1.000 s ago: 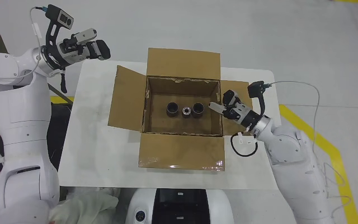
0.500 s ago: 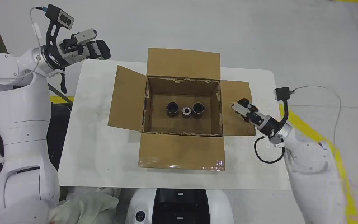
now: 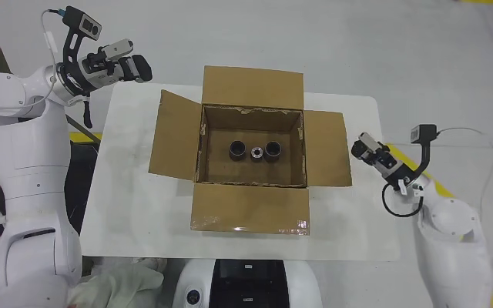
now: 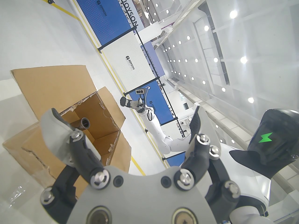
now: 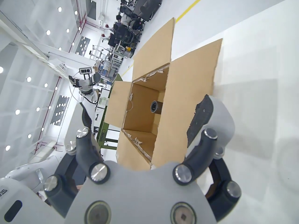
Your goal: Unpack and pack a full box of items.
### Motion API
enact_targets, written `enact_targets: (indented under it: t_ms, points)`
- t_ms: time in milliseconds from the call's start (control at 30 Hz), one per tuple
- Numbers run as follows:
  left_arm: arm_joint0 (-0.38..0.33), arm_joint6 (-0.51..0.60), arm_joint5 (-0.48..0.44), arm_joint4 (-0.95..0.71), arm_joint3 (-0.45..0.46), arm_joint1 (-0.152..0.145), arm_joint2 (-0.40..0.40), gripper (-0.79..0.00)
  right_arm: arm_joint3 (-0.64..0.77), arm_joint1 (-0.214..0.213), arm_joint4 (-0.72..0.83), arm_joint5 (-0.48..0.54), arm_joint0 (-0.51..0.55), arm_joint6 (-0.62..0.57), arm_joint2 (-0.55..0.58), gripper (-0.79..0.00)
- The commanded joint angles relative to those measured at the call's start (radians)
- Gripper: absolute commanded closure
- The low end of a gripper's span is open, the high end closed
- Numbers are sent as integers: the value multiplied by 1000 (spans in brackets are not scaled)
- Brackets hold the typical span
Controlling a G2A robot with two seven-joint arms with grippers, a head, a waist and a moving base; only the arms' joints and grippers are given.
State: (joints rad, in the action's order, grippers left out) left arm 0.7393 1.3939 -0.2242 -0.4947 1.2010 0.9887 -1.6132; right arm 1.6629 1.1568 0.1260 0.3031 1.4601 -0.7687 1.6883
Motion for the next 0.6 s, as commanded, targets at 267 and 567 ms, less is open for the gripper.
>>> enact_targets:
  t_ms: [267,567]
  points:
    - [0,0,0,0,0,0,0,-785,-106,-8,18,-22,-27,-34,-14,-785]
    - [0,0,0,0,0,0,0,-785,-143,-11,26,-18,-47,-95,-71,-785]
